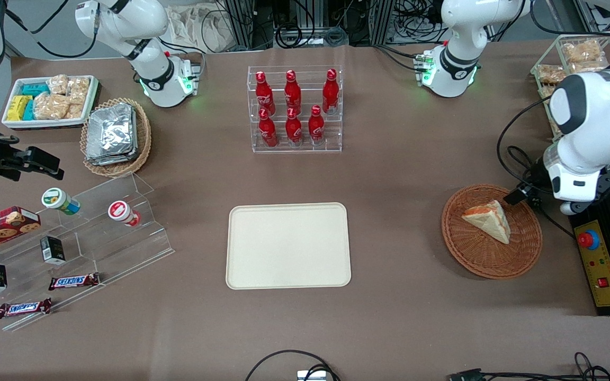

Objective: Place sandwich from basket to tray
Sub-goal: 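Lower the open left gripper around the wrapped sandwich in the basket, then close the left gripper on the sandwich's crust edge, then lift the sandwich and carry it with the left gripper over the tray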

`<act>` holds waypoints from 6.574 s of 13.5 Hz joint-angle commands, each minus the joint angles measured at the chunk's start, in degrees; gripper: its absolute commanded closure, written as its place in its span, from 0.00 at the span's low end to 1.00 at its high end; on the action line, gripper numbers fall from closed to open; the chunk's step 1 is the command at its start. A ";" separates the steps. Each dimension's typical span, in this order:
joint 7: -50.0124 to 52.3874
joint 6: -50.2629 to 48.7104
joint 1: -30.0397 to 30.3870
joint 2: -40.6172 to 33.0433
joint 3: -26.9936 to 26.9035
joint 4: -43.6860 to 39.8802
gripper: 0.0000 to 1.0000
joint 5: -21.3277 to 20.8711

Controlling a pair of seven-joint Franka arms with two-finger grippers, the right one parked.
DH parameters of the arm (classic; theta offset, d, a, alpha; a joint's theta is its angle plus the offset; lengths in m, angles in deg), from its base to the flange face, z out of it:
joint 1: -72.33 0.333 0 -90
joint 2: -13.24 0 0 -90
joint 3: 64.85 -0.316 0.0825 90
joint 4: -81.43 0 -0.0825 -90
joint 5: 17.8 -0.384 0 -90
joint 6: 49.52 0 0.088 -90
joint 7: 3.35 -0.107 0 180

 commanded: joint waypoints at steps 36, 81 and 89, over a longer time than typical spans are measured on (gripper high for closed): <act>14.63 28.49 -2.43 13.32 0.75 8.26 0.99 -8.67; 5.48 -13.62 -35.49 49.26 12.79 -62.06 0.93 -19.93; 6.36 -6.85 -37.60 54.54 11.30 -62.06 0.93 -21.07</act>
